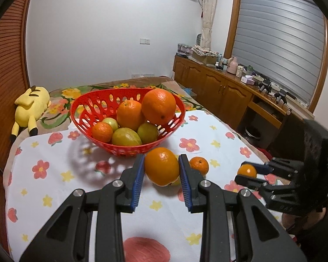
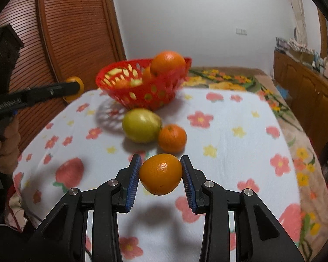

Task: Organize fruits
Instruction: 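Lift both mandarins and carry them over the red basket, then open both tools to release the mandarins into the basket, then move the left tool to the yellow pomelo while the right tool approaches the last mandarin, then grasp the pomelo with the left tool while the right tool grasps the mandarin, then lift the pomelo and mandarin and carry both over the red basket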

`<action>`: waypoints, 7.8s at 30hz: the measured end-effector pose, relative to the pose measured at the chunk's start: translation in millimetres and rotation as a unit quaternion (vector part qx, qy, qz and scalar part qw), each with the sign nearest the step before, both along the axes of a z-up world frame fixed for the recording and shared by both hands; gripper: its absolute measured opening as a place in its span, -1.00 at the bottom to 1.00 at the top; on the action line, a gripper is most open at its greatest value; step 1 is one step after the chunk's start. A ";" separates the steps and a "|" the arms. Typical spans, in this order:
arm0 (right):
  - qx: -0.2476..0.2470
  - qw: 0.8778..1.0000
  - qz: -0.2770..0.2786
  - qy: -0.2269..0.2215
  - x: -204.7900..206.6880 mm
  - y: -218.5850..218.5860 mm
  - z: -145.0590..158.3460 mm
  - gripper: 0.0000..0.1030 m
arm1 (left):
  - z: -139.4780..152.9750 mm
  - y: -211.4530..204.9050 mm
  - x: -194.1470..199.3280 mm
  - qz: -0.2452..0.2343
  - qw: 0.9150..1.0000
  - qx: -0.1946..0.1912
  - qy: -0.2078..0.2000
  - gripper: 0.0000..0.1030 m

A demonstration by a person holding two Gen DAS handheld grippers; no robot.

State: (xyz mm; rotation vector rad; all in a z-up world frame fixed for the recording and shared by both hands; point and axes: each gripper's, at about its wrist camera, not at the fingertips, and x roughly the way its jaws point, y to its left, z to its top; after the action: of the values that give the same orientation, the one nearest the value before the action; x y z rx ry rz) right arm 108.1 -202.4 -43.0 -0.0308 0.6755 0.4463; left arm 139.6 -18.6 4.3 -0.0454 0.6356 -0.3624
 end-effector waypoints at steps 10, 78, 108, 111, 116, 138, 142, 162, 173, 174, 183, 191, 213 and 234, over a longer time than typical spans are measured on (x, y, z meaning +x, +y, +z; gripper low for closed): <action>-0.011 0.999 0.022 -0.029 24.3 20.1 33.3 -0.29 | 5.0 9.7 14.1 0.010 1.000 0.009 -0.008 -0.43; -0.050 0.995 0.068 -0.059 128.0 88.8 56.5 -0.10 | -28.0 39.1 149.1 0.043 0.998 0.032 0.036 -0.42; -0.042 0.997 0.040 -0.050 103.8 53.4 52.0 -0.08 | -8.3 23.0 84.2 0.019 0.999 0.027 0.002 0.02; -0.043 0.998 0.030 -0.041 99.9 42.7 47.2 -0.07 | -5.8 16.7 76.3 0.015 0.999 0.030 -0.002 0.04; -0.037 0.999 0.016 -0.021 92.7 25.7 35.7 -0.07 | -5.4 8.7 66.2 0.007 0.999 0.044 -0.005 0.05; -0.035 0.998 0.015 0.052 96.7 11.8 -14.2 -0.05 | -17.3 -3.0 52.8 0.001 0.999 0.041 0.013 0.08; -0.037 0.997 0.017 0.060 99.3 12.7 -20.9 -0.05 | -20.3 -3.8 52.3 0.001 0.999 0.040 0.017 0.08; -0.019 0.995 0.035 0.089 98.5 12.9 -37.1 -0.05 | -41.5 -14.0 50.3 -0.009 0.998 0.035 0.045 0.10; -0.025 0.996 0.046 0.076 84.0 13.4 -34.3 -0.22 | -54.1 -35.0 54.3 -0.033 0.997 0.038 0.066 0.10; -0.025 0.996 0.043 0.074 83.3 10.8 -33.6 -0.22 | -54.9 -36.8 54.9 -0.035 0.996 0.037 0.068 0.10; -0.028 0.997 0.015 0.066 80.0 -18.0 -26.8 -0.22 | -61.2 -58.1 65.2 -0.051 0.994 0.046 0.084 0.10; -0.046 0.997 0.009 0.062 76.8 -23.3 -32.3 -0.21 | -68.4 -65.5 71.7 -0.049 0.993 0.056 0.096 0.13; -0.042 0.997 0.010 0.070 79.9 -27.0 -40.4 -0.09 | -80.0 -74.6 81.2 -0.048 0.992 0.061 0.104 0.32; -0.040 0.997 0.012 0.069 76.8 -29.6 -40.4 -0.11 | -77.6 -72.2 72.6 -0.060 0.992 0.043 0.106 0.20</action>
State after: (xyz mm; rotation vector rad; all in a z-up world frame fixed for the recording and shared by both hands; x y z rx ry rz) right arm 184.9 -232.0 -83.5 -0.0842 0.8287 0.4475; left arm 212.3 -90.8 -73.3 0.0375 0.8665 -0.4498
